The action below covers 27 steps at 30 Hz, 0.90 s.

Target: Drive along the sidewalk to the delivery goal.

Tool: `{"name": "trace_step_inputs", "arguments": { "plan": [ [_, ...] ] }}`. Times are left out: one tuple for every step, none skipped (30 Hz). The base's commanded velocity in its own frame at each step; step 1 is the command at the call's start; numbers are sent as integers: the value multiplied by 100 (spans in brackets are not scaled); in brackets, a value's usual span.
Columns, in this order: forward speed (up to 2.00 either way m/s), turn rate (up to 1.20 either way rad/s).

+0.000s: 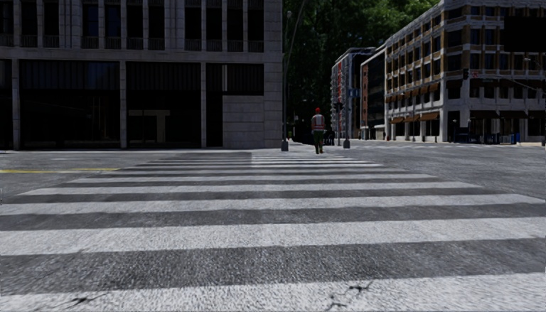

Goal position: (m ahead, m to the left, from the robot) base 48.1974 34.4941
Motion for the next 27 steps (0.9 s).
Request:
{"name": "trace_step_inputs", "arguments": {
  "plan": [
    [155, 50],
    [155, 45],
    [155, 40],
    [155, 37],
    [155, 23],
    [164, 2],
    [200, 0],
    [200, 0],
    [200, 0],
    [200, 0],
    [200, 0],
    [200, 0],
    [200, 0],
    [200, 0],
    [200, 0],
    [200, 0],
    [200, 0],
    [200, 0],
    [200, 0],
    [200, 0],
    [200, 0],
    [200, 0],
    [200, 0],
    [200, 0],
    [200, 0],
    [200, 0],
    [200, 0]
  ]
}}
